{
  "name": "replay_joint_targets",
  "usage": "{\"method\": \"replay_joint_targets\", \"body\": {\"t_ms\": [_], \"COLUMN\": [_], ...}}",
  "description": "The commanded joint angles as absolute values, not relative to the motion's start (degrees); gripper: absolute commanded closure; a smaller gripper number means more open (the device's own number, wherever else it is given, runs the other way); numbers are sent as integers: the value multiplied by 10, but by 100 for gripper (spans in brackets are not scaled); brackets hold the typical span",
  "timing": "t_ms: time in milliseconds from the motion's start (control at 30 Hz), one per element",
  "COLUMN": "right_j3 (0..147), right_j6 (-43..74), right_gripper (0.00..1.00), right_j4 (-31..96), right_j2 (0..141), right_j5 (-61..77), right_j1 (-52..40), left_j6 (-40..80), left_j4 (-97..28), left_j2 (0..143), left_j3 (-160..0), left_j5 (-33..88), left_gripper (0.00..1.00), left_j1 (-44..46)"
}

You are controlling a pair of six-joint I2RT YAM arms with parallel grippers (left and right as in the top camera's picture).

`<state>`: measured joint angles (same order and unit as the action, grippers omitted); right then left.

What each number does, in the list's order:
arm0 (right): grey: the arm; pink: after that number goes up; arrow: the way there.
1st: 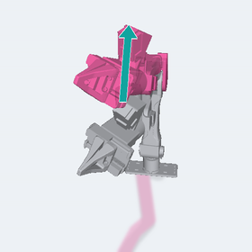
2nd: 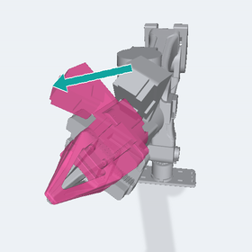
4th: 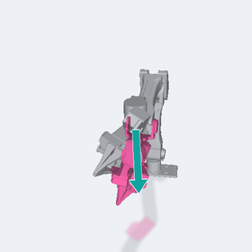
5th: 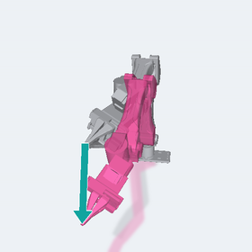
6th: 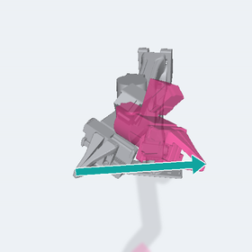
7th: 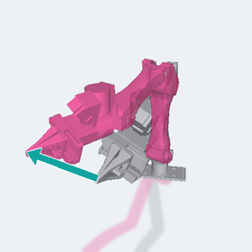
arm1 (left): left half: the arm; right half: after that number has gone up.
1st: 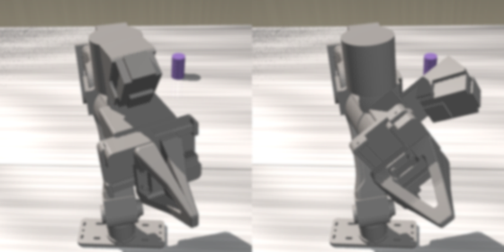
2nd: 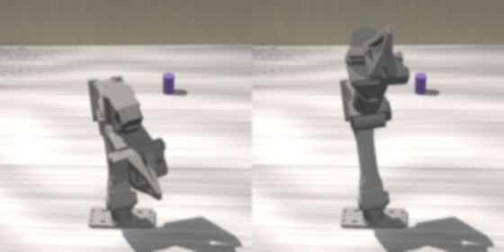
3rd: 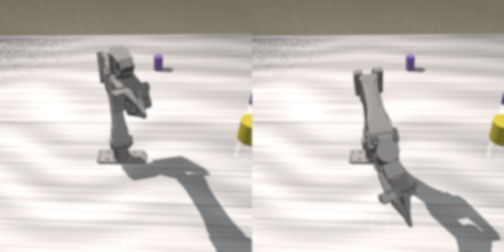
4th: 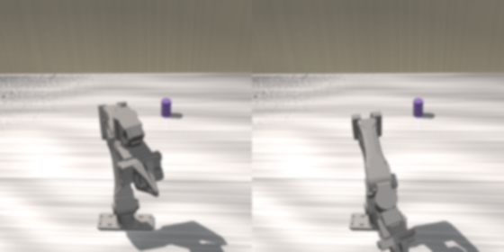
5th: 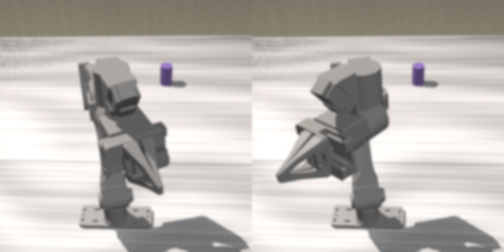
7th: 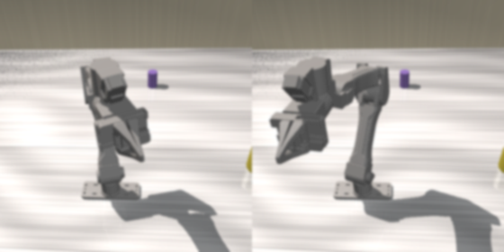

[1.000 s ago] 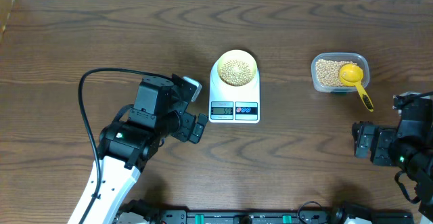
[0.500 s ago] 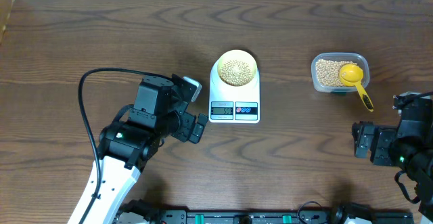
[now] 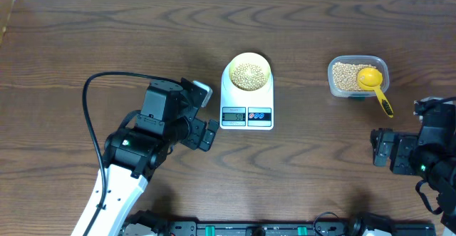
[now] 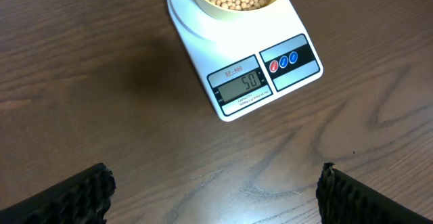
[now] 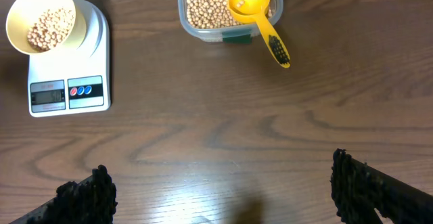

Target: Scoop item into bowl and weigh 50g on scale

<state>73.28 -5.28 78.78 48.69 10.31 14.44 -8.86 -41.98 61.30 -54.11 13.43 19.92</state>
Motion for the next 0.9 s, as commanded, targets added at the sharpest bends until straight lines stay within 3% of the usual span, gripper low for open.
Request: {"method": "replay_joint_targets", "body": {"t_ms": [0, 333, 867], "right_j3": [739, 685, 361], "right_j6": [-61, -115, -123], "right_gripper": [1, 1, 1], "right_j4": [793, 679, 321], "right_j2": [486, 428, 248], "right_j5": [105, 105, 105], "right_j1": [145, 103, 53], "left_j6": [-90, -90, -90], "left_j4": [-420, -420, -420], "left_j2": [614, 614, 614], "left_j3": [-542, -542, -542], "left_j5": [139, 139, 139], "left_gripper": [2, 2, 2], "left_j1": [197, 197, 197]}}
